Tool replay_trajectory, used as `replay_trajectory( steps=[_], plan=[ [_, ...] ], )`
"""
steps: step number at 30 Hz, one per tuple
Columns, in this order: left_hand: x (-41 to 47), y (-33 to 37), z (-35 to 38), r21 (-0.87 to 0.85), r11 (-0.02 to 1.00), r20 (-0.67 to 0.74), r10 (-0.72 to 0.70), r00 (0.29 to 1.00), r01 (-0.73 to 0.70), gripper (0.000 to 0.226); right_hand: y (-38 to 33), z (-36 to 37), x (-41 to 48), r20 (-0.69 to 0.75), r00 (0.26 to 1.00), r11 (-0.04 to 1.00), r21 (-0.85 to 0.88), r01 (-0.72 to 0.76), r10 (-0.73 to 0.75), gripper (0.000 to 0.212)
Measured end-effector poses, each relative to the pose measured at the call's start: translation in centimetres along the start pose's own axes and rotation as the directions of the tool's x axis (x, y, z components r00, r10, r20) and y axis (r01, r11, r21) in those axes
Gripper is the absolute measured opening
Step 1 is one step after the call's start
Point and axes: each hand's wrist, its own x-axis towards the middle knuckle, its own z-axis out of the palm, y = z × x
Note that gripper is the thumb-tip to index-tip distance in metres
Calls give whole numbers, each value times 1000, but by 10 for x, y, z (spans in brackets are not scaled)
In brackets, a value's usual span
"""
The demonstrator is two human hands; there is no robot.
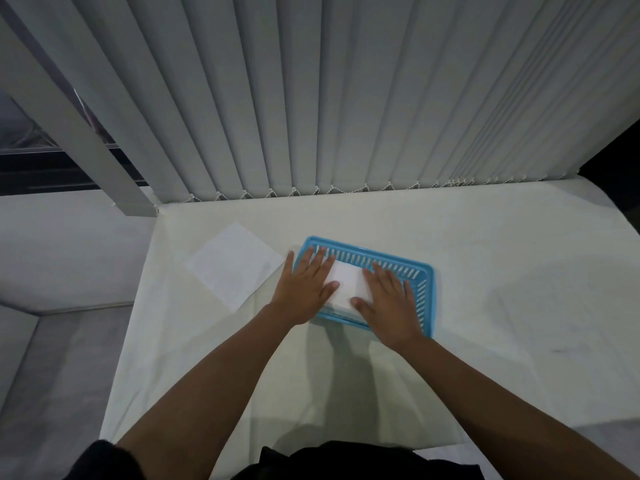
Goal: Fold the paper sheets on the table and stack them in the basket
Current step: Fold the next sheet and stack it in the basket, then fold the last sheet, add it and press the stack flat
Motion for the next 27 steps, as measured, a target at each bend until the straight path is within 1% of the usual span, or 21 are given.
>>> replay_trajectory(
  steps=[1, 2, 3, 5, 7, 8, 11, 15, 19, 21, 23, 25, 27],
  plan=[
    [0, -3, 5, 29, 1000, 40, -9, 999, 8, 84, -2, 2, 0, 40, 999, 999, -50, 22, -20, 84],
    [-1, -5, 11, 71, 997, 44, -27, 999, 24, 84, -3, 5, -1, 70, 997, 995, -86, 42, -36, 95],
    [-1, -7, 14, 99, 994, 54, -50, 997, 45, 81, -2, 8, -2, 91, 995, 992, -113, 55, -45, 101],
    [0, -9, 17, 108, 993, 49, -50, 998, 45, 84, 1, 15, -2, 108, 993, 988, -143, 58, -43, 100],
    [1, -8, 16, 77, 997, 51, -18, 999, 14, 92, 4, 18, -2, 112, 993, 989, -141, 49, -33, 98],
    [2, -8, 16, 66, 998, 52, -24, 998, 21, 95, 5, 20, -2, 113, 993, 991, -131, 42, -27, 99],
    [2, -6, 13, 106, 994, 63, -20, 998, 13, 105, 8, 23, -3, 118, 993, 994, -105, 29, -17, 100],
    [0, -11, 13, 91, 996, 35, -15, 999, 11, 103, 8, 20, -5, 95, 995, 997, -81, 7, 0, 99],
    [-10, -28, 15, 2, 1000, -53, -27, 998, 27, 102, 7, 4, -7, 15, 1000, 992, -125, -16, 18, 103],
    [-17, -40, 13, -77, 995, -96, -74, 993, 67, 93, 3, -4, -3, -63, 998, 995, -98, -24, 18, 98],
    [-22, -55, 12, -183, 968, -122, -194, 973, 170, 79, -4, -10, 7, -131, 991, 997, -75, -16, 6, 84],
    [-26, -73, 11, -263, 918, -131, -337, 932, 295, 70, -18, -16, 24, -158, 987, 999, -47, 15, -22, 70],
    [-33, -94, 13, -303, 866, -113, -446, 888, 397, 59, -37, -20, 43, -165, 984, 998, -28, 61, -65, 54]
  ],
)
